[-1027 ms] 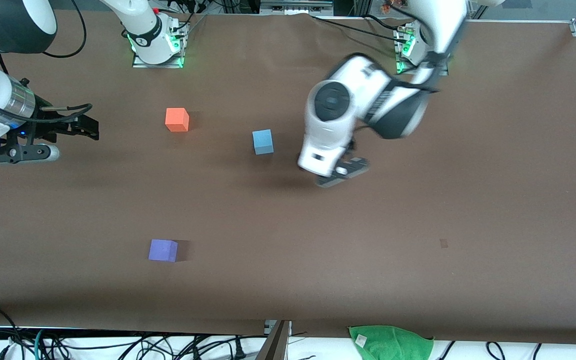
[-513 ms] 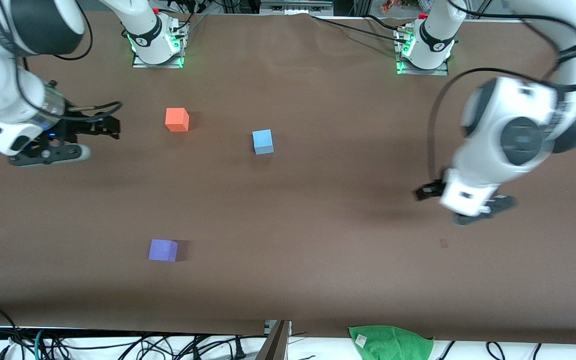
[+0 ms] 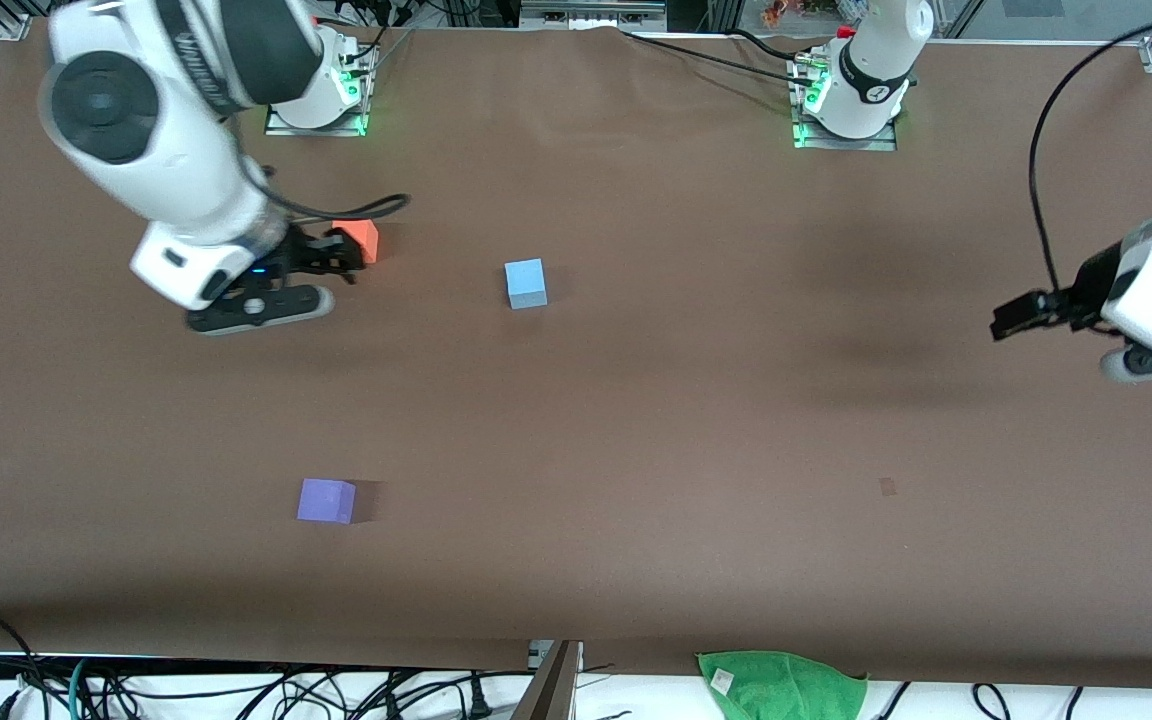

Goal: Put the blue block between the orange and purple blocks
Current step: 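Release the cube and withdraw the left gripper while the right gripper approaches, then lower the right gripper onto the light-blue cube and grasp it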

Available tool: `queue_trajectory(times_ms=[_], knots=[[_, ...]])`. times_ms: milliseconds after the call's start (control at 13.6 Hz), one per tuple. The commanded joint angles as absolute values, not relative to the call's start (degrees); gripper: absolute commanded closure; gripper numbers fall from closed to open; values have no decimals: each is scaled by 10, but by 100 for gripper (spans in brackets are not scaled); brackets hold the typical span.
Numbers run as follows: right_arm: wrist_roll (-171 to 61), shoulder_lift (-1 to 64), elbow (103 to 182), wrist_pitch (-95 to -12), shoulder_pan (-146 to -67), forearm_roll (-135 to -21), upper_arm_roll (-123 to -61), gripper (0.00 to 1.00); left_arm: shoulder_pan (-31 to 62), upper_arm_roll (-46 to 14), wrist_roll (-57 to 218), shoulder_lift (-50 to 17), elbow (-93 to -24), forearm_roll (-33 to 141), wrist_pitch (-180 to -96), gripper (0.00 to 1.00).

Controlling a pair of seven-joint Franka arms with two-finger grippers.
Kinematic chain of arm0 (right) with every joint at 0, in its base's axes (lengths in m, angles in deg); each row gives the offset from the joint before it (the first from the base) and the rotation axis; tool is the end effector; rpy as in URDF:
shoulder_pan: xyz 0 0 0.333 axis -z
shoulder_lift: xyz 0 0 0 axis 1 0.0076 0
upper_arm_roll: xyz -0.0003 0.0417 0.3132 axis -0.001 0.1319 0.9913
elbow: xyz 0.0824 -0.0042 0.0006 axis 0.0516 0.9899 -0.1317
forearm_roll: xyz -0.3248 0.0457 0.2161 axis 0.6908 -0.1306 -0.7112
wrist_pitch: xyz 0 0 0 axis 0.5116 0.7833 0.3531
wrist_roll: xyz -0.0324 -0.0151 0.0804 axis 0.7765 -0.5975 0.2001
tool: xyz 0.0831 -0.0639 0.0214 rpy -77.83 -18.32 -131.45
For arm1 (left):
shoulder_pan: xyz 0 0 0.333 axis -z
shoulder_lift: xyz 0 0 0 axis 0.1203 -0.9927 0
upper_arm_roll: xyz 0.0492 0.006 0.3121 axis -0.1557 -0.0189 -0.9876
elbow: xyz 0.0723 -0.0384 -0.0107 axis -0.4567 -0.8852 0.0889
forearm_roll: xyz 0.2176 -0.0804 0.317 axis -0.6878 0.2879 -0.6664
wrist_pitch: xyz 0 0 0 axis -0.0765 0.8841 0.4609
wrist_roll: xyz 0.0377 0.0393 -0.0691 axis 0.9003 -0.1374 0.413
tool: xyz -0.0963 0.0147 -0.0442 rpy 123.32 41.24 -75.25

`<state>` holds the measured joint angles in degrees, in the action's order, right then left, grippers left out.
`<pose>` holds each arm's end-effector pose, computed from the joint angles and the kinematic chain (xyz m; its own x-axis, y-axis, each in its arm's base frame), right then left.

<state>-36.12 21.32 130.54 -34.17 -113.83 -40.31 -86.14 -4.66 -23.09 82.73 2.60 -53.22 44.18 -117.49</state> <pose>0.5701 0.2609 0.5174 0.9798 0.1854 -0.0752 0.1879 -0.9818 0.0281 0.5905 0.0081 0.5398 0.9865 0.1516 -0.0617 0.1518 -0.9884 -0.0019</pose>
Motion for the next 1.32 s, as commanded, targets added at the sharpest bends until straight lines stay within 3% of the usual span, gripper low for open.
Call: queue_trajectory(times_ms=[0,293,660,1247], knots=[[-328,231,1298,-381,-1162,-408,-865,0,-56,-222,808,51,-554,455,-1173,0],[-293,274,1316,-442,-1206,-408,-865,0,-57,-223,751,74,-574,468,-1169,0],[-176,280,1420,-589,-1269,-408,-864,0,-65,-225,744,61,-517,485,-1146,0],[-37,277,1612,-837,-1295,-407,-824,0,-98,-227,741,36,-516,507,-1151,0]])
